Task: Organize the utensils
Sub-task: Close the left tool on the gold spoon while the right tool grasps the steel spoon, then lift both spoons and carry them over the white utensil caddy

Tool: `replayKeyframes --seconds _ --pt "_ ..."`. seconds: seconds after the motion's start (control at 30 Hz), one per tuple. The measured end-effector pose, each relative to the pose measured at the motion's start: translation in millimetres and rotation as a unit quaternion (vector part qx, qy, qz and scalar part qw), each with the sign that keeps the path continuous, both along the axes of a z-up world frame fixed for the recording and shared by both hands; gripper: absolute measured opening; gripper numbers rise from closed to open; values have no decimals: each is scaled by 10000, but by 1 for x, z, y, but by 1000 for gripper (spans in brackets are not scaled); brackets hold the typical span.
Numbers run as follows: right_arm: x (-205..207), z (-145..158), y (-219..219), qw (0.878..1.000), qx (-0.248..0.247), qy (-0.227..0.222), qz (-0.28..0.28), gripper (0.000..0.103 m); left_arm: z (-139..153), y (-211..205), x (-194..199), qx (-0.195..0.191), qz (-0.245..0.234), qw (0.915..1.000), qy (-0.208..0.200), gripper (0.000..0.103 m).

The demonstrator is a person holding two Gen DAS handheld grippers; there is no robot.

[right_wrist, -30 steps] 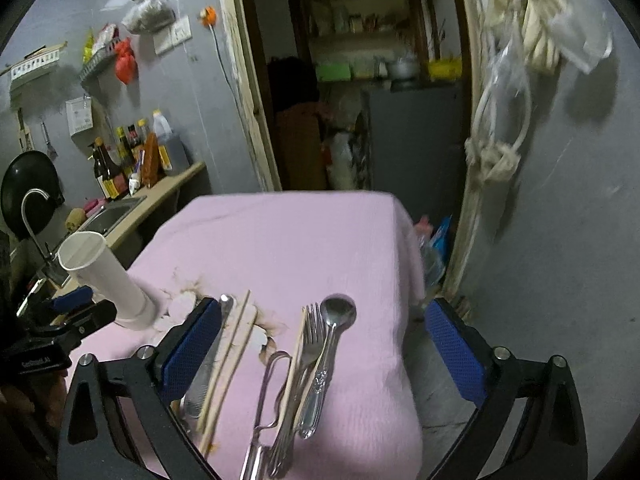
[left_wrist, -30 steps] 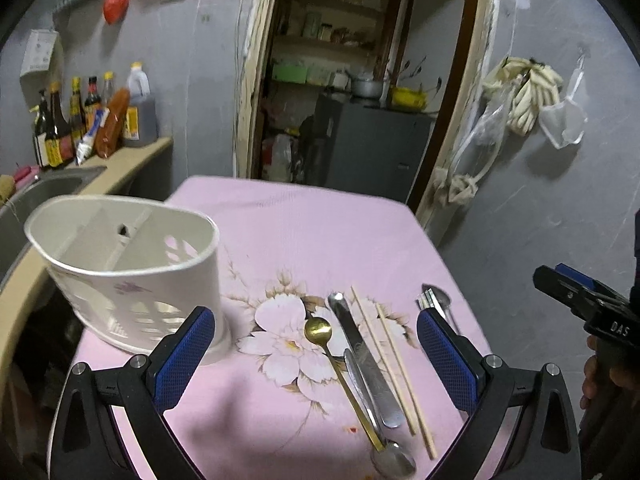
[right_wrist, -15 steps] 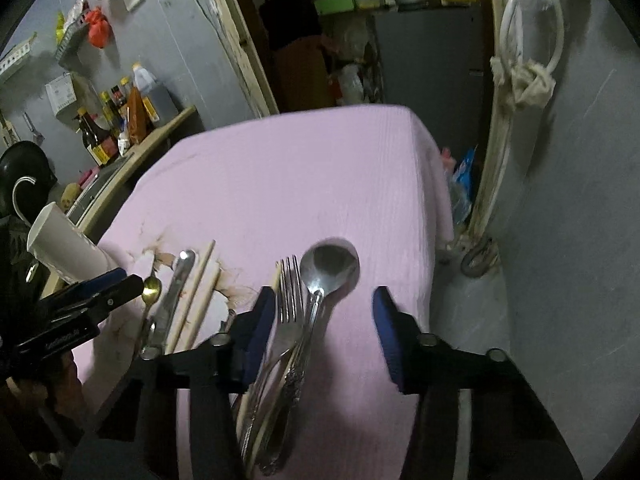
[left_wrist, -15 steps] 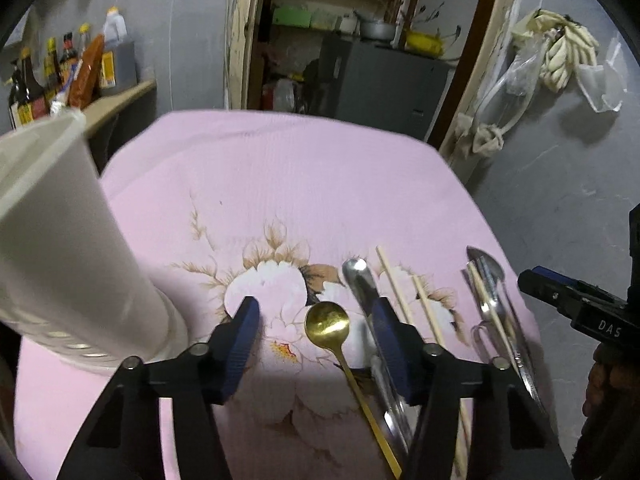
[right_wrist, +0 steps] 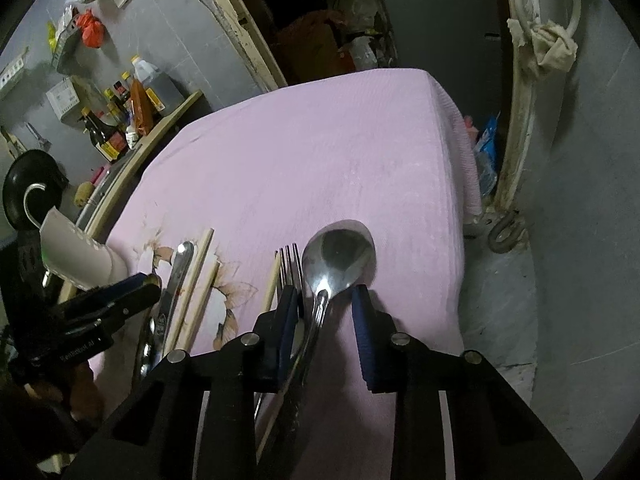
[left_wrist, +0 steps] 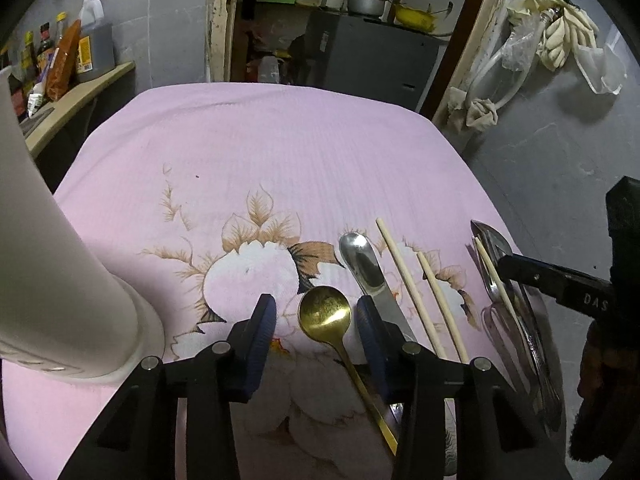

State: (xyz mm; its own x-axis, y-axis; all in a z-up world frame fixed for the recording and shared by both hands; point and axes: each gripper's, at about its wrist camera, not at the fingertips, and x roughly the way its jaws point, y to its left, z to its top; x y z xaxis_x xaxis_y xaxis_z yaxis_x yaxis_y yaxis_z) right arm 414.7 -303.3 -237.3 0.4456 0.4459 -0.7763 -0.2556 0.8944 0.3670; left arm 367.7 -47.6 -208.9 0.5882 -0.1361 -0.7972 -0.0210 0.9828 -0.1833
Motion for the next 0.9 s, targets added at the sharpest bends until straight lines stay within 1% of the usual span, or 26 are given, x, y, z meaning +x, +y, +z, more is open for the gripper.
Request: replayKeyframes --seconds 0.03,0.1,0.17,0.2,0.3,0.33,0.37,0.53,0.57,0.63,0.8,0.9 --pt "2 0 0 10000 69 68 9 25 0 0 1 7 -26 10000 17 32" --pt "5 -1 1 9998 109 135 32 25 0 3 2 -23 -84 9999 50 27" --pt "6 -3 1 9998 70 164 79 25 0 5 3 -122 -153 9997 113 17" --pt "6 -3 2 9998 45 179 84 25 0 5 4 -153 -171 9996 144 10" --pt "7 -2 7 9996 57 242 151 25 0 9 4 -330 -148 9991 210 7" --pt "7 -3 5 9995 84 267 141 23 1 10 4 -382 -129 9989 222 6" --pt "8 -4 4 9994 95 301 113 17 3 9 3 -414 -108 9989 207 5" --pt "6 -4 -1 9986 276 432 -103 14 11 3 -2 -385 -54 9991 163 3" --pt "5 -5 -3 9984 333 434 -129 11 14 1 -4 -365 -43 9992 149 3" --pt "3 -2 -2 9986 348 375 -164 2 19 -1 -6 -332 -33 9994 118 3" --pt "-3 7 -3 9991 340 143 -231 2 37 -3 -17 -242 127 9996 -81 3" --pt "-11 21 -1 9987 377 -52 -335 2 50 -3 -26 -153 256 9993 -237 3"
